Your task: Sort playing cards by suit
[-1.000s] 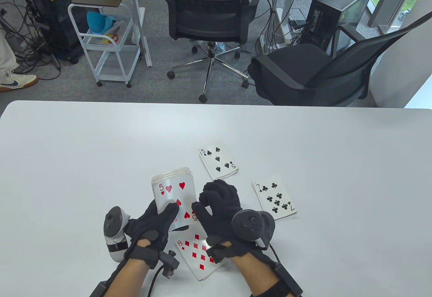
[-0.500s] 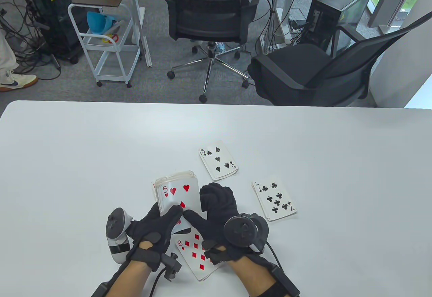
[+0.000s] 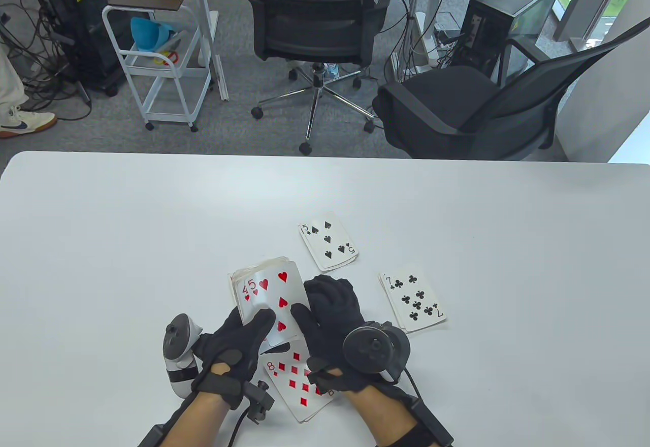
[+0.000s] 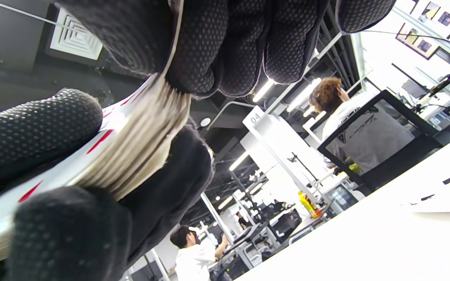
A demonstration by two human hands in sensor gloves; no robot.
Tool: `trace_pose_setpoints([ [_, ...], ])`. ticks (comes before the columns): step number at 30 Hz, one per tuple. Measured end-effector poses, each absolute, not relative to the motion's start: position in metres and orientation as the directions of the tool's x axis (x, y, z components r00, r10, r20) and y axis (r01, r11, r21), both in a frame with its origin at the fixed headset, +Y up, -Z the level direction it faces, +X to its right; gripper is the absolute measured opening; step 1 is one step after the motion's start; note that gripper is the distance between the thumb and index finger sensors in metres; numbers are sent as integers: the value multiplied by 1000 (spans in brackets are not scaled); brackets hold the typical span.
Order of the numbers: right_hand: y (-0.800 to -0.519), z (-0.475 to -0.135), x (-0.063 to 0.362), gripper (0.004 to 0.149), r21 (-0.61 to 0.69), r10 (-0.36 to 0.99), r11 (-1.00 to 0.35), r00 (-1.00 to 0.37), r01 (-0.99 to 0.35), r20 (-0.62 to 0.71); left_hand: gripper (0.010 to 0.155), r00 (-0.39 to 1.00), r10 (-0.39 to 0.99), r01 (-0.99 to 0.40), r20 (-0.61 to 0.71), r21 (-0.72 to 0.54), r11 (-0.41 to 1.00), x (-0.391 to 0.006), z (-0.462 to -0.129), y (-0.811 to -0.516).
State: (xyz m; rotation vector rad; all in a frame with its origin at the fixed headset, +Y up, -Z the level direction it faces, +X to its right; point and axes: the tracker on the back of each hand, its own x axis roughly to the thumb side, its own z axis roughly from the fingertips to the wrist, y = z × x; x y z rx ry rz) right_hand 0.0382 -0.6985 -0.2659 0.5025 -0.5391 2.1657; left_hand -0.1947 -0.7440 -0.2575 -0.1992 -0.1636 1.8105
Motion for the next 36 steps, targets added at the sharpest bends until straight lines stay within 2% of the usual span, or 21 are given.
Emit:
trace_pose_setpoints([
  [5, -694, -275, 50, 46, -183, 626, -600, -600, -778, 498, 59, -252, 967, -943, -37, -216, -254, -196, -258, -741],
  [8, -693, -284, 61, 44, -106, 681, -592, -566, -799, 465, 59, -265, 964, -943, -36, -200, -267, -200, -258, -741],
  [12, -698, -296, 68, 42, 25, 696, -649, -581, -760, 422, 58, -287, 957, -938, -29, -192, -288, -203, -259, -739],
  [18, -721, -309, 76, 40, 115, 827, -540, -500, -834, 256, 57, -325, 946, -930, 1, -183, -319, -209, -260, -733],
  [22, -729, -312, 75, 39, 128, 861, -499, -473, -857, 188, 57, -338, 941, -928, 26, -178, -328, -212, -260, -728],
  [29, -729, -319, 57, 39, 101, 799, -598, -583, -795, 146, 58, -388, 919, -908, 66, -199, -369, -219, -261, -717],
  [36, -727, -350, 19, 38, 205, 639, -762, -765, -614, 82, 59, -424, 898, -897, 120, -193, -398, -233, -261, -707],
])
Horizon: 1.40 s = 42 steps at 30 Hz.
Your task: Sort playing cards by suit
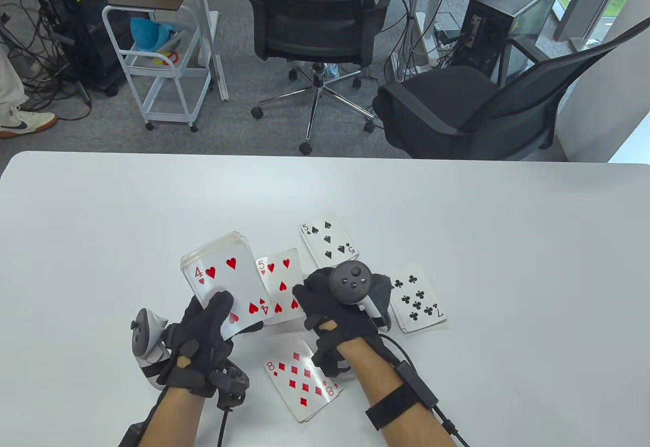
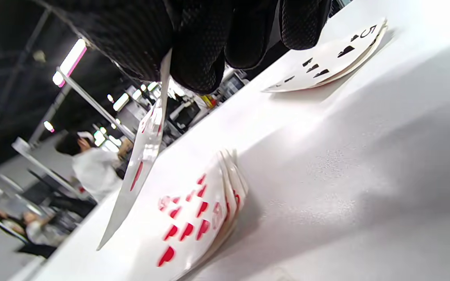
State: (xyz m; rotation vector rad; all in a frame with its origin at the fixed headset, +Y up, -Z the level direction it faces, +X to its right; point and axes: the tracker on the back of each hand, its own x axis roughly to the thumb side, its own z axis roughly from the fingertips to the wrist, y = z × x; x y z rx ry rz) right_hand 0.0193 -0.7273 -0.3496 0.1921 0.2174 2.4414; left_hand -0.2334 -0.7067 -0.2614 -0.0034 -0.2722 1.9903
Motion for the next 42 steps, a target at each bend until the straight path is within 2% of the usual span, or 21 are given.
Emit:
trace_pose_setpoints([
  [8, -728, -368, -35, 39, 247, 523, -837, -847, -489, 97, 59, -426, 897, -896, 119, -194, -400, -229, -261, -707],
  [16, -756, -371, -69, 41, 186, 107, -979, -986, -82, 130, 59, -431, 895, -894, 114, -188, -406, -233, -261, -707],
  [18, -756, -370, -69, 41, 148, 80, -987, -988, -60, 135, 59, -425, 898, -897, 109, -184, -402, -233, -262, -708],
  [21, -748, -368, -60, 42, 131, 135, -985, -980, -116, 146, 59, -421, 901, -899, 104, -181, -400, -232, -262, -710],
  [25, -723, -356, -17, 40, 104, 359, -932, -922, -346, 144, 59, -415, 904, -900, 100, -192, -392, -228, -261, -710],
  [29, -710, -340, 39, 41, 51, 597, -799, -783, -599, 175, 59, -387, 919, -908, 71, -203, -367, -220, -262, -714],
  [32, -713, -327, 67, 42, 25, 732, -669, -653, -743, 195, 59, -350, 936, -917, 41, -218, -333, -212, -263, -720],
  [36, -717, -316, 78, 43, 1, 773, -603, -585, -797, 245, 59, -301, 953, -927, 7, -236, -291, -202, -262, -729],
  [42, -705, -299, 71, 45, -28, 808, -492, -468, -870, 359, 59, -247, 969, -938, -18, -246, -244, -197, -262, -738],
])
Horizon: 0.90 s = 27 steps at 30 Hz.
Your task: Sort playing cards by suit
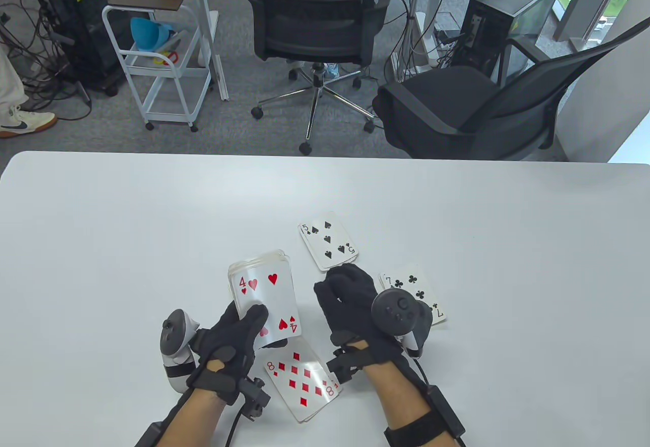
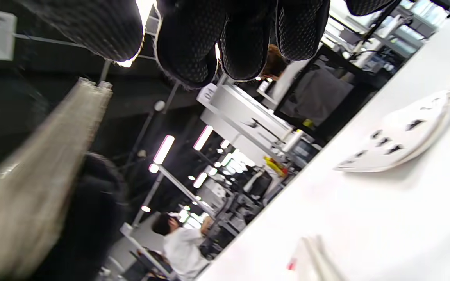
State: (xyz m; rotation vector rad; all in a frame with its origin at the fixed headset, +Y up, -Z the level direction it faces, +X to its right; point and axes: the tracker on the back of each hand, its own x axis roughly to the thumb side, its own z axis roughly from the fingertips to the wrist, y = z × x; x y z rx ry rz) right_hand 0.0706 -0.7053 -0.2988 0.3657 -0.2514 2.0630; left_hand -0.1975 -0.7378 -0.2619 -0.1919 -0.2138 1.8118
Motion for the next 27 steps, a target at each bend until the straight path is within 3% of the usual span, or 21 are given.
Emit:
trace_pose_setpoints([
  [12, -701, -277, 37, 60, -36, 646, -648, -574, -761, 504, 57, -201, 979, -953, -34, -225, -203, -197, -262, -745],
  [27, -695, -273, 42, 37, -125, 648, -580, -548, -805, 529, 58, -245, 968, -938, -60, -239, -252, -194, -261, -748],
])
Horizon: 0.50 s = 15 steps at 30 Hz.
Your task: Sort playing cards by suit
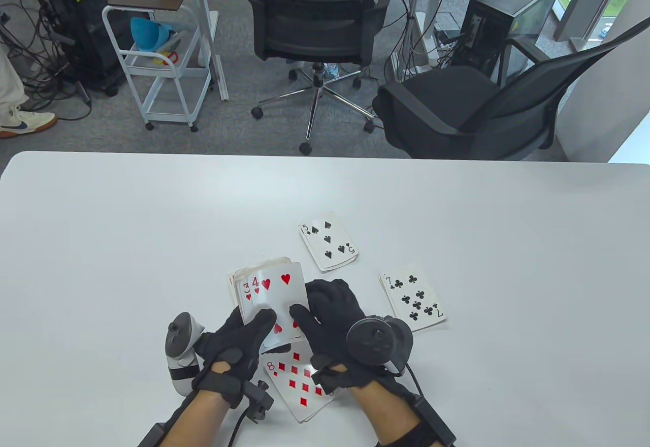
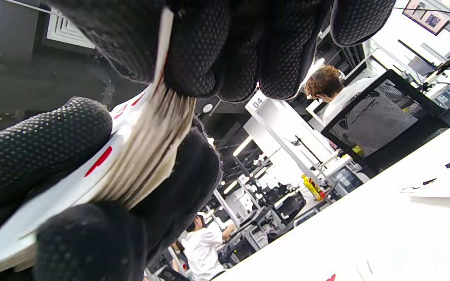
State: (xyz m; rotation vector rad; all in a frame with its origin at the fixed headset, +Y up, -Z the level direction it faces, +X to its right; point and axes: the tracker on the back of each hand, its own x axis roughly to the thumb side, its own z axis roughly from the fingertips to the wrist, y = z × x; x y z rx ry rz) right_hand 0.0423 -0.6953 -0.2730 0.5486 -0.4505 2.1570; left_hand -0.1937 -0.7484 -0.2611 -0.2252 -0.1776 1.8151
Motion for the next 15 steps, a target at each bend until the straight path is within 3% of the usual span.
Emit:
trace_pose_setpoints([
  [5, -697, -274, 44, 41, -163, 628, -587, -573, -793, 527, 58, -263, 963, -934, -53, -235, -268, -196, -261, -747],
  [15, -699, -281, 46, 44, -62, 650, -643, -587, -763, 483, 60, -264, 964, -944, -27, -199, -265, -207, -263, -741],
])
